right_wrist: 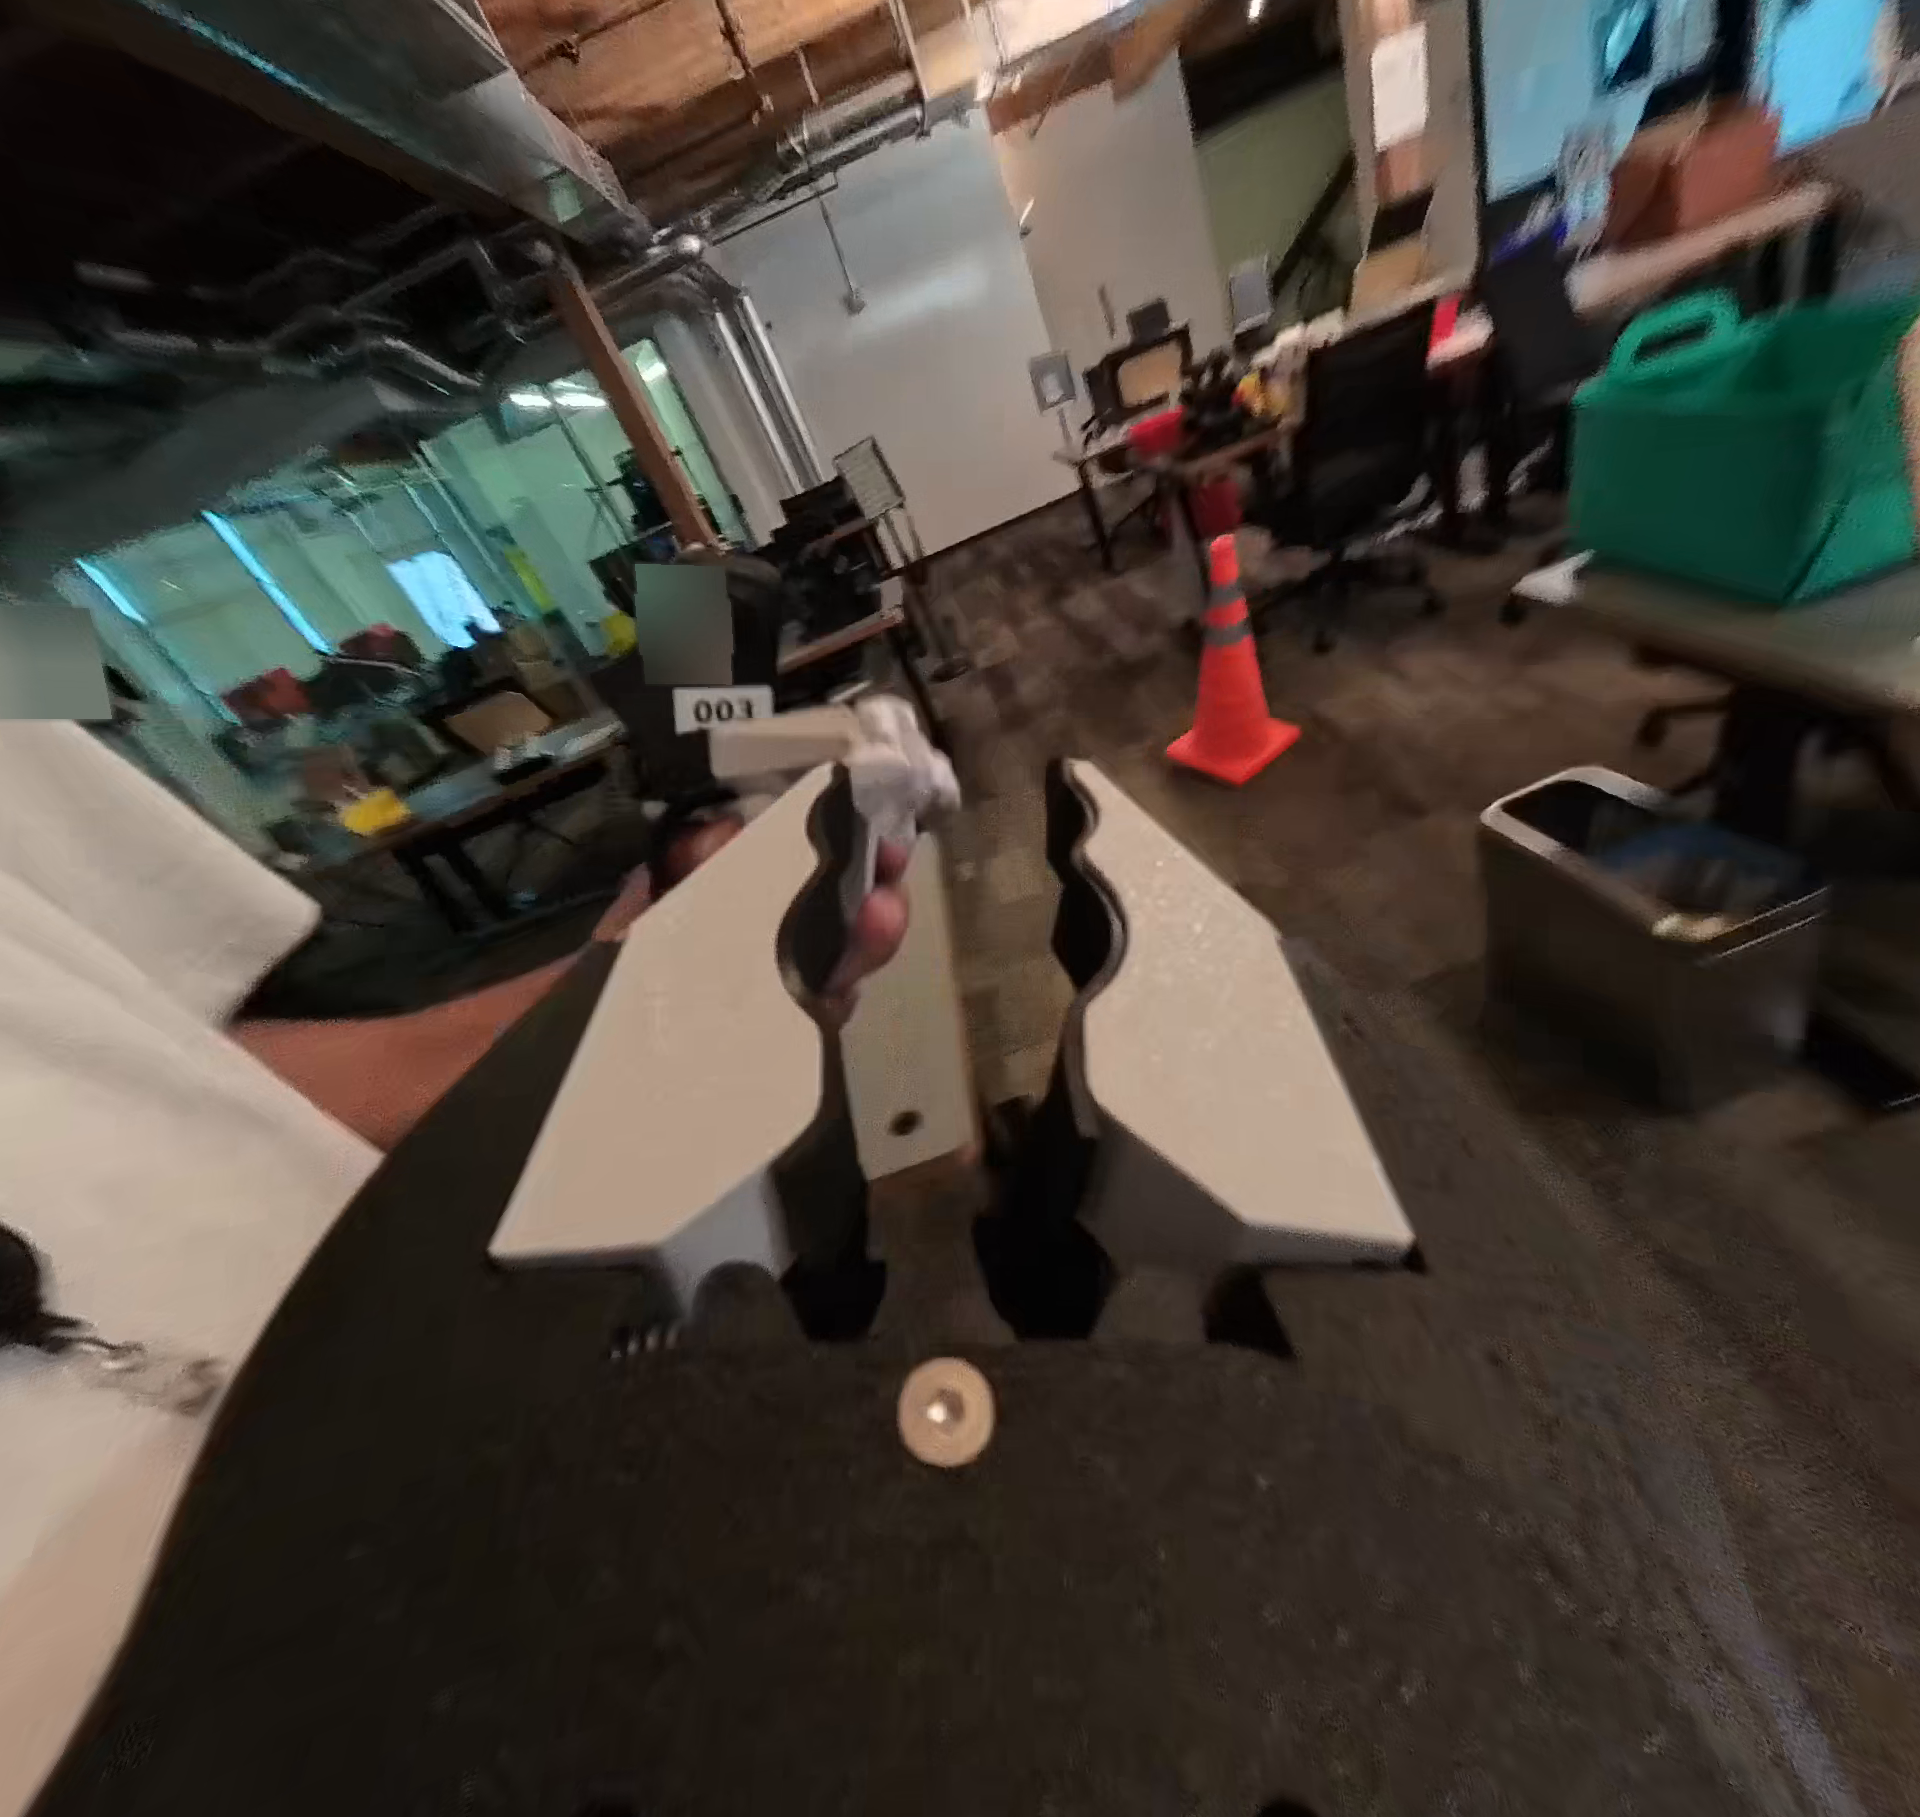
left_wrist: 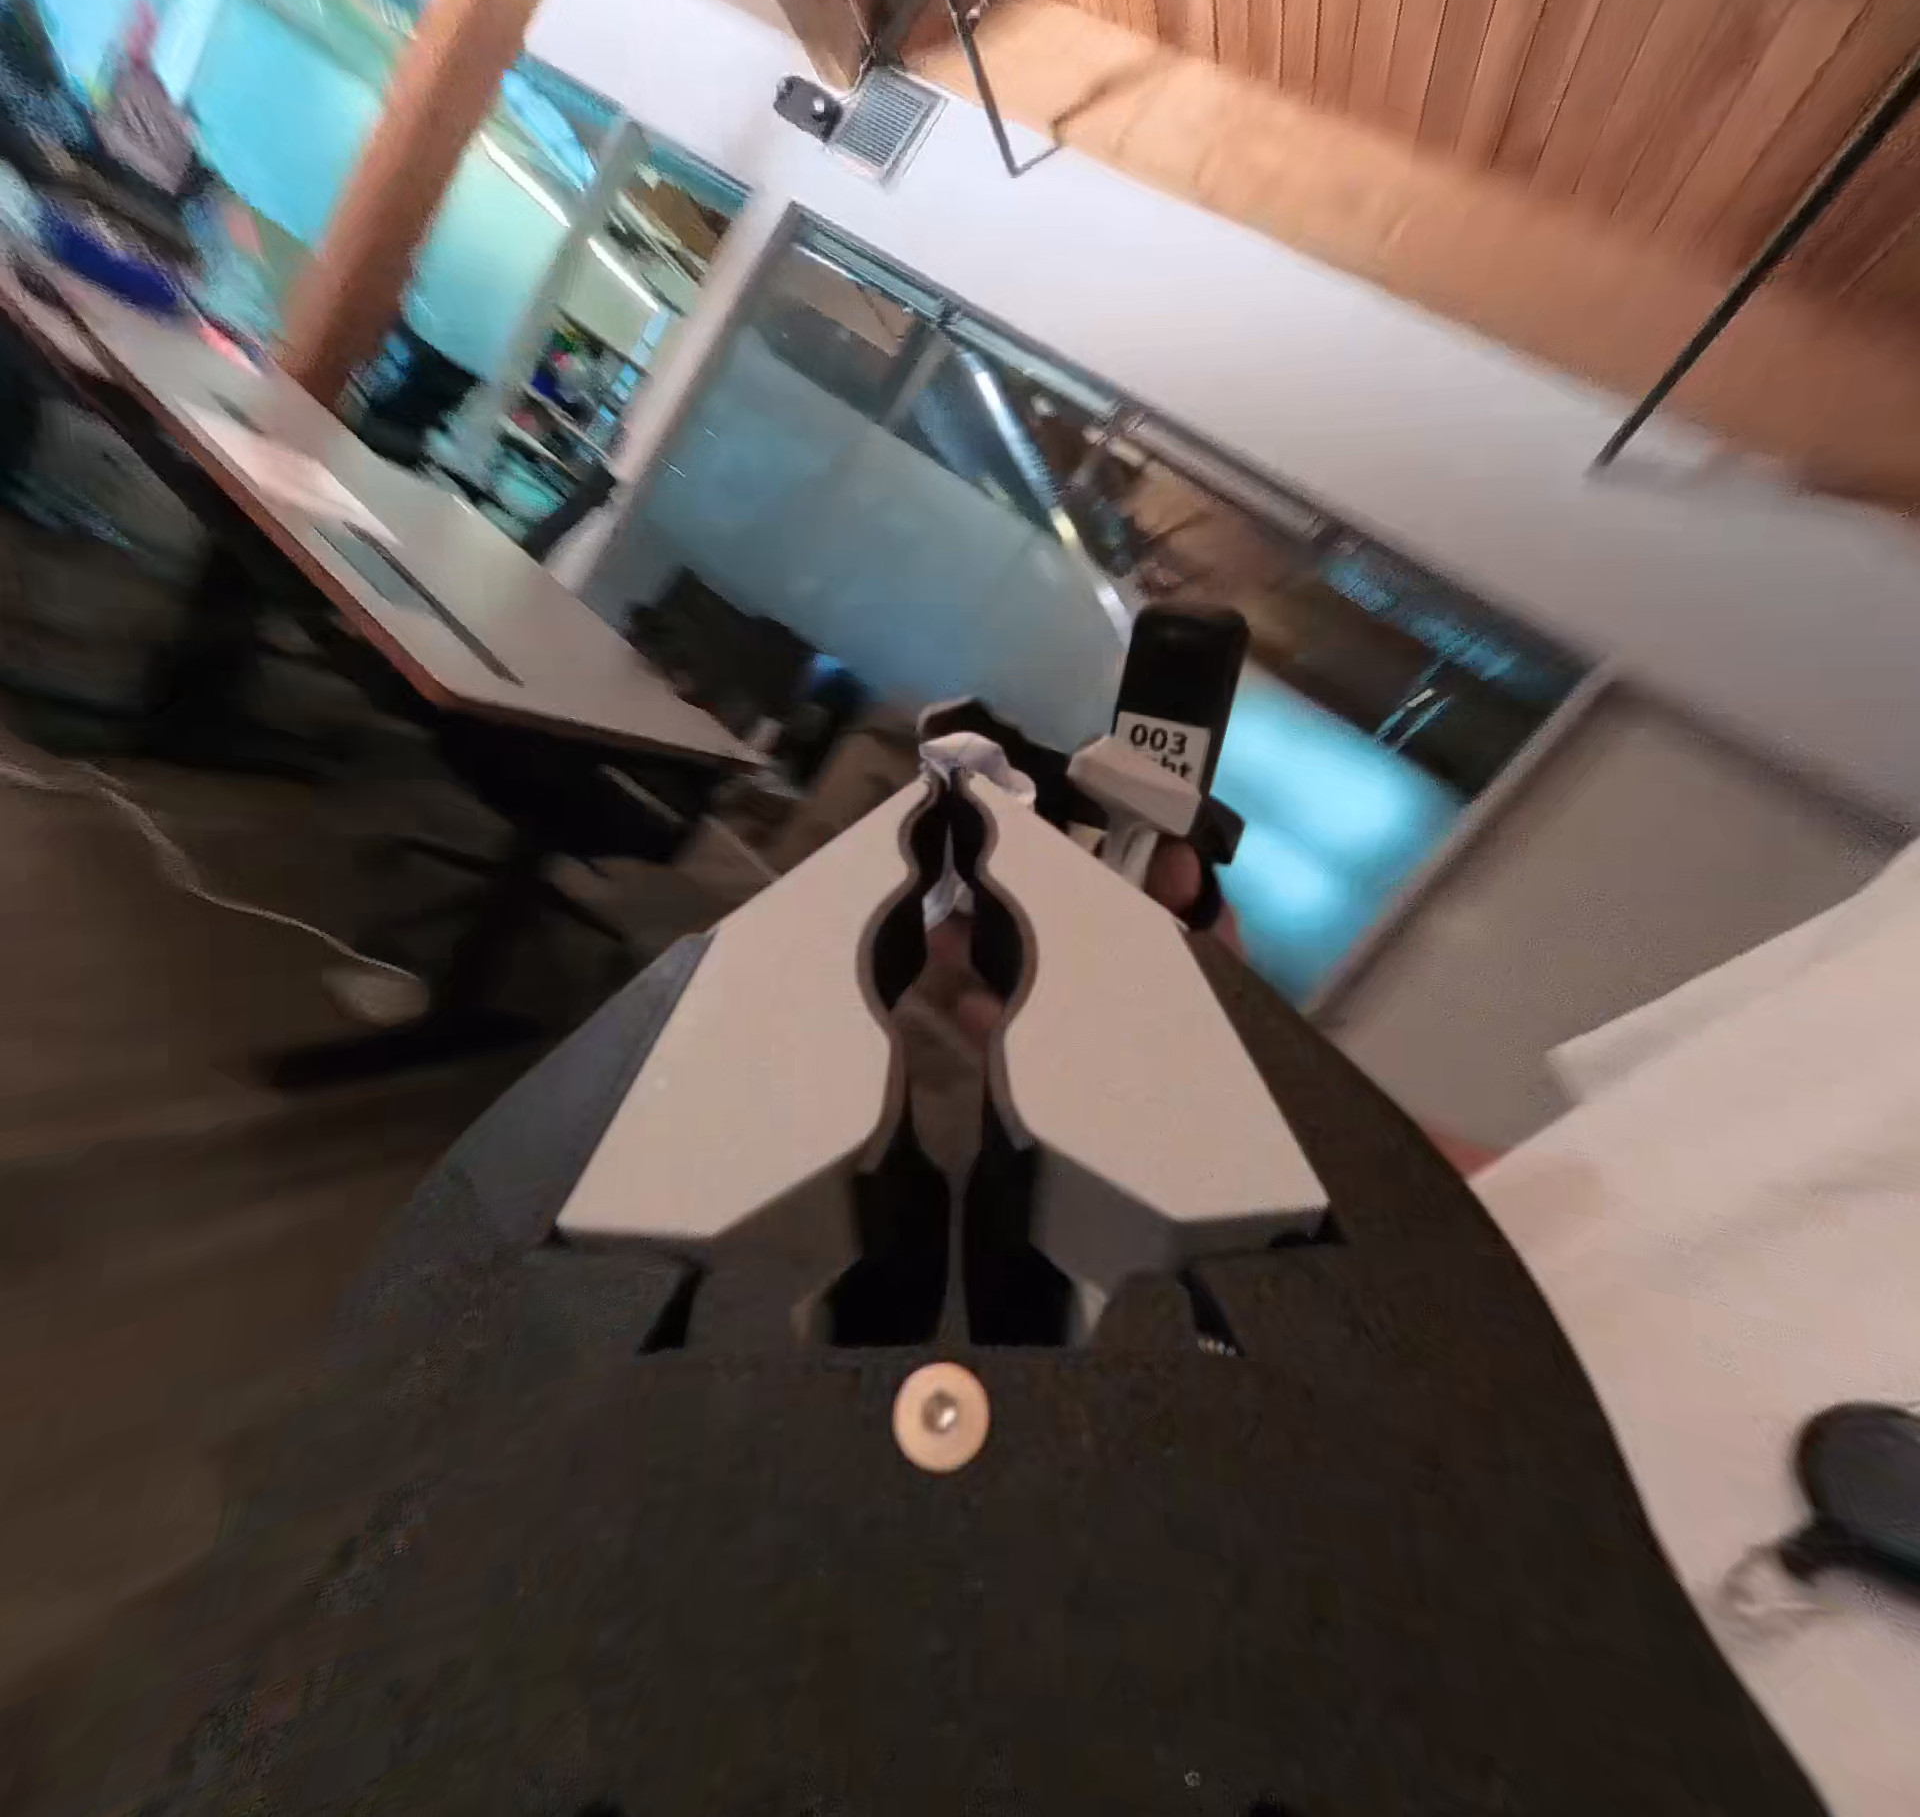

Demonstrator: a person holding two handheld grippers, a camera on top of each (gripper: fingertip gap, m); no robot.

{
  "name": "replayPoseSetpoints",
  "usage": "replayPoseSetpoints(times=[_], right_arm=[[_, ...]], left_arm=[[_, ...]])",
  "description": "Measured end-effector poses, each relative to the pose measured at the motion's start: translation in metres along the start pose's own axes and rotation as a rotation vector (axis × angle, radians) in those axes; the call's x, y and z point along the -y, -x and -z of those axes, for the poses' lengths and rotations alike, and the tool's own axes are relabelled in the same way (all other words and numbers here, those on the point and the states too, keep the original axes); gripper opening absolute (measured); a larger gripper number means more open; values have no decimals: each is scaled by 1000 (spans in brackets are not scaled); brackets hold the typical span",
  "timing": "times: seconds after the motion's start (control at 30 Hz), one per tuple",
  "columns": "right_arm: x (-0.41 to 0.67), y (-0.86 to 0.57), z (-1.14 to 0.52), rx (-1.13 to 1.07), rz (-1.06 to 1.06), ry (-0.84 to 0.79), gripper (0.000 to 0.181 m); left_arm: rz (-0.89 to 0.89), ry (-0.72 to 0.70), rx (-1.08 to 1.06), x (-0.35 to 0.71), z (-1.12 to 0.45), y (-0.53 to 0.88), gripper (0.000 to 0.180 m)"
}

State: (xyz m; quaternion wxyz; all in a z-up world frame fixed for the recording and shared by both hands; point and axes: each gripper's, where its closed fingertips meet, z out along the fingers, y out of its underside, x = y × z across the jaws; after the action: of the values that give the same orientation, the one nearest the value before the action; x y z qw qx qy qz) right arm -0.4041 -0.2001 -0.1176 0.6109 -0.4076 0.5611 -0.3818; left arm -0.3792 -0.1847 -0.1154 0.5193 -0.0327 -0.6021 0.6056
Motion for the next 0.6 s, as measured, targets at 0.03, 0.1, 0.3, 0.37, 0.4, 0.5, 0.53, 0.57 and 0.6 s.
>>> replayPoseSetpoints(times=[0.03,0.1,0.3,0.37,0.4,0.5,0.53,0.57,0.6], right_arm=[[0,0,-1,32,-76,-4,38],[5,3,-2,121,-241,-54,42],[9,14,-2,389,-596,-35,36],[11,11,4,429,-669,-32,27],[10,10,6,437,-685,-22,25],[8,4,15,450,-722,7,20],[8,2,18,448,-722,15,17],[8,-2,21,443,-722,19,14],[8,-6,24,434,-728,23,14]], left_arm=[[-114,-3,18,8,-1,-4,0],[-292,-7,42,19,-7,-12,1],[-715,121,124,5,-36,-20,1],[-863,192,134,-8,-46,-20,1],[-935,221,137,-13,-50,-20,1],[-1023,265,151,-23,-61,-18,1],[-1041,270,154,-25,-65,-17,1],[-1056,278,161,-28,-69,-15,1],[-1051,289,177,-30,-72,-12,1]])
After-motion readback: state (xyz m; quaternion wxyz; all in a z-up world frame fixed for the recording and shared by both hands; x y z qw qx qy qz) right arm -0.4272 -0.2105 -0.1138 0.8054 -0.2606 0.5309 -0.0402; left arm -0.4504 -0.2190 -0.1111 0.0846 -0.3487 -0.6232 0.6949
